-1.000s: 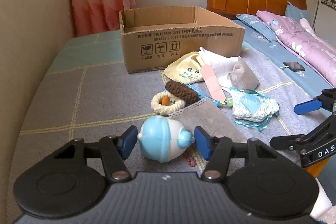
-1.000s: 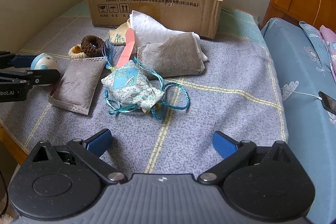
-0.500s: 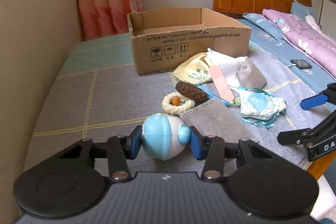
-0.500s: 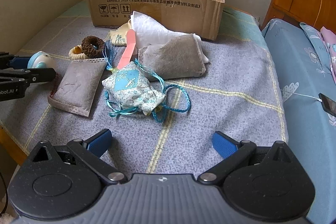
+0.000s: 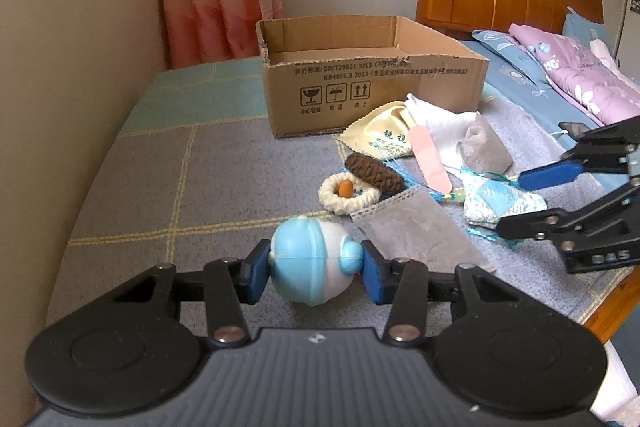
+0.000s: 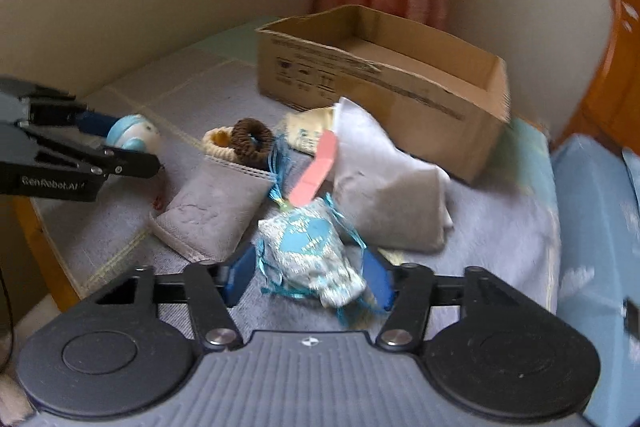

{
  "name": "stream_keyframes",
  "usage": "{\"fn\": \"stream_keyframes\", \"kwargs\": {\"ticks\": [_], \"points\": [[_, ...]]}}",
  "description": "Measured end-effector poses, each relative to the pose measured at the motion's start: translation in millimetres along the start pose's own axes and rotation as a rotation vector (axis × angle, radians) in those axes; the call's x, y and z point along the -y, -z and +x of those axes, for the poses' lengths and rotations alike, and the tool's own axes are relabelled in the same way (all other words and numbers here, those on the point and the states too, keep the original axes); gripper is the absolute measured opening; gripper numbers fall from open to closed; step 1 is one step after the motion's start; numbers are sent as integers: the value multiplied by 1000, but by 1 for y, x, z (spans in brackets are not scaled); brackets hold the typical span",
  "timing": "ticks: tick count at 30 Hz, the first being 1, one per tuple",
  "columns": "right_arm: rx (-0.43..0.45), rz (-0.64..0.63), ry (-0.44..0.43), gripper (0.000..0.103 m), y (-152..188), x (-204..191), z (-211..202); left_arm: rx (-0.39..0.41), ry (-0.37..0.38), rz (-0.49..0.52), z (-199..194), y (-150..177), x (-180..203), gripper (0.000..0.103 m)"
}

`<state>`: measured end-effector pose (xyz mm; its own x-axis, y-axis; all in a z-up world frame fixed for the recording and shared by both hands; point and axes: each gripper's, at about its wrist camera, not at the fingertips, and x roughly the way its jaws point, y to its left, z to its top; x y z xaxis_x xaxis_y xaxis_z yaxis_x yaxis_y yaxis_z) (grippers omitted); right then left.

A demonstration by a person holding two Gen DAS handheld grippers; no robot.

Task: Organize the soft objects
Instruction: 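Close the right gripper on the blue-patterned pouch while the left gripper holds the plush toy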

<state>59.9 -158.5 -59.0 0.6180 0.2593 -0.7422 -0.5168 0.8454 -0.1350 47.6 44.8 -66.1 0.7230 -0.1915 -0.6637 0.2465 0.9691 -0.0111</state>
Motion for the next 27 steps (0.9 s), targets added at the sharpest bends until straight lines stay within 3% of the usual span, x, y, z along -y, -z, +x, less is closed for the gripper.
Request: {"fn": "stream_keyframes", "kwargs": {"ticks": [2,9,11,16,19,27], "points": [[-21,-18,-8,52,-2,0,10,-2,5,-3,0,0,0,46],[-59,17,-68,48,-3,14,25,-5,15,-7,1,-1,-1,46],[-64,8,-76,42,-2,12,24,-8,18,-3,2,-1,-1,46],[-61,13,-77,43,-1,11,25,-20,23,-7,5,-1,-2,46],[-62,25,-66,38,-2,10,22,-25,21,-3,2,-2,-1,46],[-36,26,-55,36,-10,7,-3,-35,33,70,-13,-13,4,46]]}}
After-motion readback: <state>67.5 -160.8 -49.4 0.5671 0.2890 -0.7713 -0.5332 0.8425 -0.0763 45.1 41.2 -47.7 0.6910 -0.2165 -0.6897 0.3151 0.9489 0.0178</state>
